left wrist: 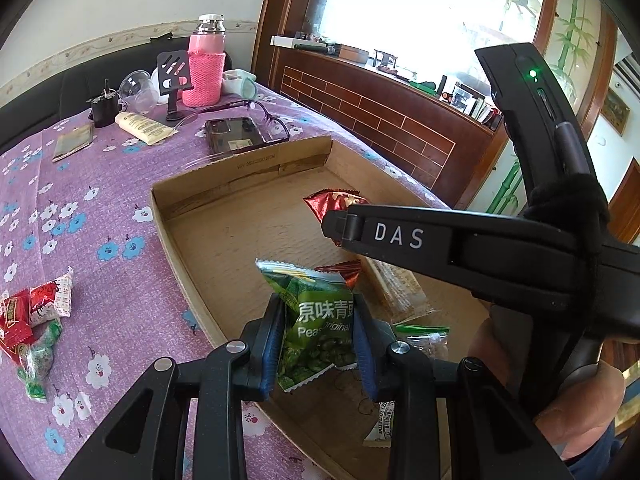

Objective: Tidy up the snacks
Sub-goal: 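Lower both packets into the box and open both grippers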

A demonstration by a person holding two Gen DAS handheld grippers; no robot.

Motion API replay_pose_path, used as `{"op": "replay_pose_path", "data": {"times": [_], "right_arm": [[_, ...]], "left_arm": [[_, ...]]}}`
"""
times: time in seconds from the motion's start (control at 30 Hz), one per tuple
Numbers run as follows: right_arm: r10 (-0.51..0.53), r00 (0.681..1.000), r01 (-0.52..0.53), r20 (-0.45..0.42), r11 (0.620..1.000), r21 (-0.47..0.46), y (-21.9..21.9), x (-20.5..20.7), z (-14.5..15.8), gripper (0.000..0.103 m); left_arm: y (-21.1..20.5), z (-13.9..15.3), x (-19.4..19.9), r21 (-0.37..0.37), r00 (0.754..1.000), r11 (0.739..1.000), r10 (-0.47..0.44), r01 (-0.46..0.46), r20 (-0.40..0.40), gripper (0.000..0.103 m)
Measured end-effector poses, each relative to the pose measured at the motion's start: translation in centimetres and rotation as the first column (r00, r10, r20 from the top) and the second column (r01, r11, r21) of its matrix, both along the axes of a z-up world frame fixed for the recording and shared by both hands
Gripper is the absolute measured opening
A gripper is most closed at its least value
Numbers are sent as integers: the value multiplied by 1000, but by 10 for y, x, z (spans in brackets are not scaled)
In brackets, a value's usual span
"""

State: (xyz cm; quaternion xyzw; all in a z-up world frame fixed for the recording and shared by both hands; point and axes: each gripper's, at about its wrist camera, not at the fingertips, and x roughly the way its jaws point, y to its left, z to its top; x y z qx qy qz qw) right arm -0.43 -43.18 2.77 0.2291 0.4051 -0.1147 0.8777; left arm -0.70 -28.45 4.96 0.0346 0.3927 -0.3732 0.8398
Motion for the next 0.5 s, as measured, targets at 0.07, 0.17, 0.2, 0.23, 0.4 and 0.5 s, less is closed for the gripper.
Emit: {"op": "replay_pose_path", "data": {"times": [0.07,0.17,0.2,0.23,0.4,0.5], "right_arm": [[-4,1000,4,1,1000,4,-1,-1,0,32],[-10,1000,10,6,1000,2,-2,-1,1,33],[-10,1000,10,7,1000,1,-2,-2,2,33],[-10,1000,10,10,1000,0,-2,-2,2,33],[-18,999,18,33,1000,-10,-3,-7,10,33],[-29,998,30,53,1000,-10,-6,-14,18,33]], "left_arm": [[1,0,0,-6,1000,1000,0,0,-2,33],[2,1,0,-14,1000,1000,0,0,-2,40],[2,2,0,-16,1000,1000,1,-1,0,44],[3,2,0,-20,1000,1000,1,-1,1,45],[5,7,-2,-45,1000,999,-8,8,13,53],[7,11,-6,-66,999,998,-8,10,32,57]]}}
